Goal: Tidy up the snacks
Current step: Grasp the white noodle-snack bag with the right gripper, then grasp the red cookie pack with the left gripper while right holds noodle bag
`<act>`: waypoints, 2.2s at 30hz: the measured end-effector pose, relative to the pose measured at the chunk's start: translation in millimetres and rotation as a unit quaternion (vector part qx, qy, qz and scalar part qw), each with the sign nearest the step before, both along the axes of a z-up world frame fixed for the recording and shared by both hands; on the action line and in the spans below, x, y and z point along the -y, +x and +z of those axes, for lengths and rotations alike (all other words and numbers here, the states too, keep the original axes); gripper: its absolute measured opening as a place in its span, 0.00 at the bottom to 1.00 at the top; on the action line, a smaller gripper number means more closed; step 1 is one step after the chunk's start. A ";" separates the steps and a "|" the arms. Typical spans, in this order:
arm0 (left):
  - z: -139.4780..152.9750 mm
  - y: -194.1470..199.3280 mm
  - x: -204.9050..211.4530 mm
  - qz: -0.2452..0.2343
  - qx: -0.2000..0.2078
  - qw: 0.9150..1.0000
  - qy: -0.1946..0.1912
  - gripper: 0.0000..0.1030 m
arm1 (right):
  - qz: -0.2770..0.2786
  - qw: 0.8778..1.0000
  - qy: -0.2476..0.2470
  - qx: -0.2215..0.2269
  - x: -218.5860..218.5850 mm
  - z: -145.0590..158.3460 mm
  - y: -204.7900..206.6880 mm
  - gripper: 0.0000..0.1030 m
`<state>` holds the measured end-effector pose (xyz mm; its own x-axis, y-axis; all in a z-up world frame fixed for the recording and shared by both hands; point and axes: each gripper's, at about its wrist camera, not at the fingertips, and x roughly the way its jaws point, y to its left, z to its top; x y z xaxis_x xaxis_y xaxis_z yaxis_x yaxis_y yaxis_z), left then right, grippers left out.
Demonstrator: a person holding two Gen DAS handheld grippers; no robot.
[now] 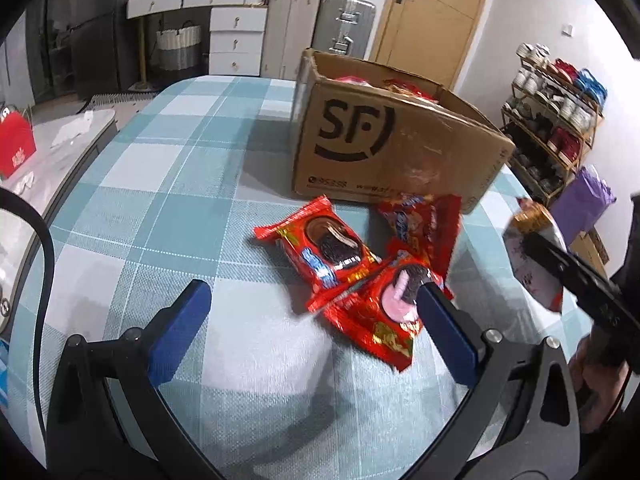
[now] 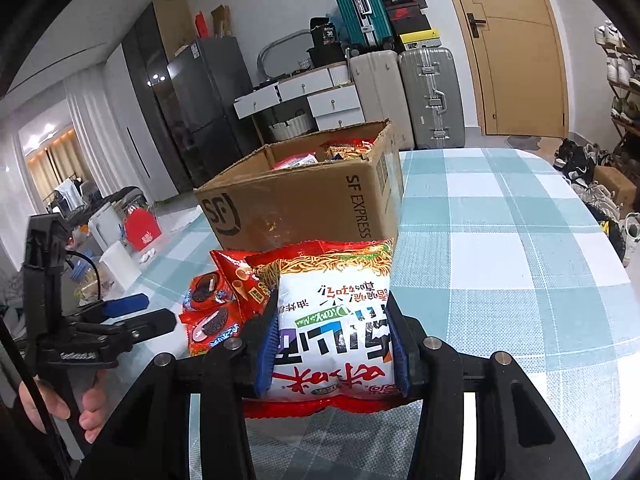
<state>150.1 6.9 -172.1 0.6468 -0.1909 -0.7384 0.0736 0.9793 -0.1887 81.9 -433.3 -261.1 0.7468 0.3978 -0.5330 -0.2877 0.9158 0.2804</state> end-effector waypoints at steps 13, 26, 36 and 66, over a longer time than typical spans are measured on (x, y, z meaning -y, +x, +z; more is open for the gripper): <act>-24.9 71.5 10.0 0.026 -0.109 0.993 -0.027 0.99 | 0.010 1.000 0.016 0.010 2.8 4.1 -7.5 0.46; -34.8 84.5 34.0 0.051 -0.107 0.988 0.095 0.93 | 0.012 0.999 0.037 0.011 8.9 5.5 -10.8 0.46; -21.9 56.2 32.2 -0.004 -0.068 0.996 0.057 0.42 | 0.009 0.999 0.040 0.010 9.7 5.2 -8.5 0.46; 100.7 -20.8 13.4 -0.035 0.049 0.998 0.003 0.42 | 0.022 0.994 0.056 0.096 -6.0 90.6 -45.1 0.46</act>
